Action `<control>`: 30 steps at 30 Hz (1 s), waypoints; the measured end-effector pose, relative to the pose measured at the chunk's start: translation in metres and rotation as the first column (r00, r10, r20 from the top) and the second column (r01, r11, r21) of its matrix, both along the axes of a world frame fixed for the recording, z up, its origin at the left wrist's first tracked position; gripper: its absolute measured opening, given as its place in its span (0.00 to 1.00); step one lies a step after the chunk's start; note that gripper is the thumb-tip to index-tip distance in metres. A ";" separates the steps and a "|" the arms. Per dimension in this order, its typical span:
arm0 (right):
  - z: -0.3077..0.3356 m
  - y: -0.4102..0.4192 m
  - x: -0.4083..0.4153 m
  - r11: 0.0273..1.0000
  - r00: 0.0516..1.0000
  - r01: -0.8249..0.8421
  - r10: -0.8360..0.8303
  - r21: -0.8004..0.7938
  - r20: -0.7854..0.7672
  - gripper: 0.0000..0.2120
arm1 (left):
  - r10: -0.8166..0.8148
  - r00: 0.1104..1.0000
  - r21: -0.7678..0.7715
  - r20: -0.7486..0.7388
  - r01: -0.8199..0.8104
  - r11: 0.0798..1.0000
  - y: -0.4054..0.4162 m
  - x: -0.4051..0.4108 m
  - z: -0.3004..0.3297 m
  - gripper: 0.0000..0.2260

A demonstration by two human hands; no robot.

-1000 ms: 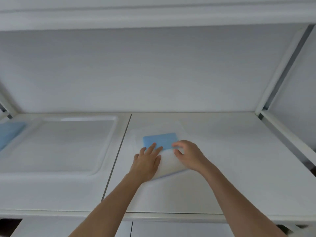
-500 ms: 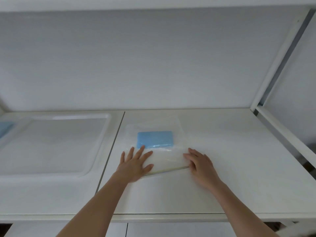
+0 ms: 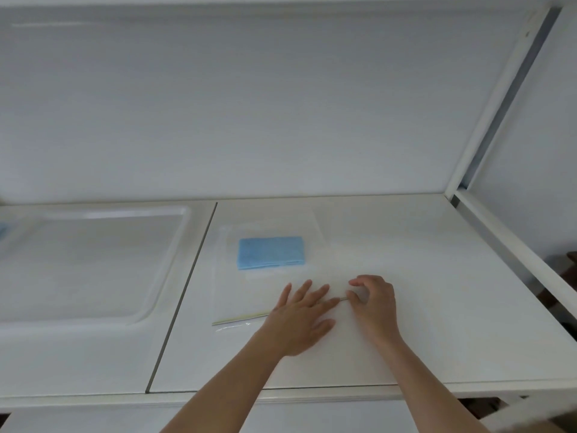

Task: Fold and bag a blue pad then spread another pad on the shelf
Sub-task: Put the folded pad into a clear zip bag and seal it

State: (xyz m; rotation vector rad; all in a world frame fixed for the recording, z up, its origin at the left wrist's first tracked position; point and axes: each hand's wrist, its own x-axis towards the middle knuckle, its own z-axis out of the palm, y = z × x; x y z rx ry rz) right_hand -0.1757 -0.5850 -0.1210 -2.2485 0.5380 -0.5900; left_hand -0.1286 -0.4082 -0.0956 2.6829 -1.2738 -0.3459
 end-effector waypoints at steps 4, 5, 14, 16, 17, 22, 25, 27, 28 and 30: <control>0.005 -0.003 -0.001 0.999 0.998 -0.035 0.034 -0.016 -0.048 0.10 | 0.010 1.000 -0.018 0.003 -0.010 1.000 -0.003 0.000 -0.001 0.22; 0.005 -0.004 -0.002 0.996 0.994 -0.084 0.081 -0.033 -0.079 0.14 | 0.016 1.000 -0.030 0.017 -0.016 0.999 -0.005 0.001 -0.002 0.21; 0.016 -0.014 -0.015 0.946 0.949 -0.310 0.301 -0.099 -0.096 0.14 | 0.114 0.963 -0.191 0.244 -0.067 0.979 -0.013 0.008 -0.002 0.05; 0.018 -0.013 -0.016 0.949 0.953 -0.301 0.302 -0.097 -0.010 0.08 | 0.150 0.957 -0.292 0.249 -0.073 0.954 -0.011 0.008 0.000 0.02; 0.020 -0.013 -0.016 0.951 0.954 -0.295 0.298 -0.090 0.022 0.06 | 0.163 0.956 -0.319 0.243 -0.080 0.944 -0.010 0.008 0.001 0.03; 0.029 -0.006 -0.014 0.944 0.947 -0.308 0.316 -0.118 0.060 0.03 | 0.145 0.952 -0.364 0.271 -0.038 0.931 -0.007 0.005 0.014 0.10; 0.034 -0.001 -0.013 0.925 0.938 -0.323 0.341 -0.199 0.061 0.02 | 0.152 0.942 -0.408 0.300 -0.017 0.913 -0.013 0.004 0.020 0.07; 0.037 0.001 -0.015 0.912 0.937 -0.321 0.345 -0.255 0.056 0.02 | 0.173 0.942 -0.440 0.288 -0.031 0.898 -0.015 0.001 0.024 0.06; 0.039 0.001 -0.015 0.904 0.935 -0.322 0.350 -0.283 0.053 0.02 | 0.179 0.944 -0.457 0.277 -0.034 0.889 -0.015 0.001 0.025 0.06; 0.041 0.002 -0.017 0.880 0.932 -0.327 0.361 -0.345 0.037 0.02 | 0.184 0.945 -0.471 0.271 -0.037 0.881 -0.013 0.000 0.026 0.05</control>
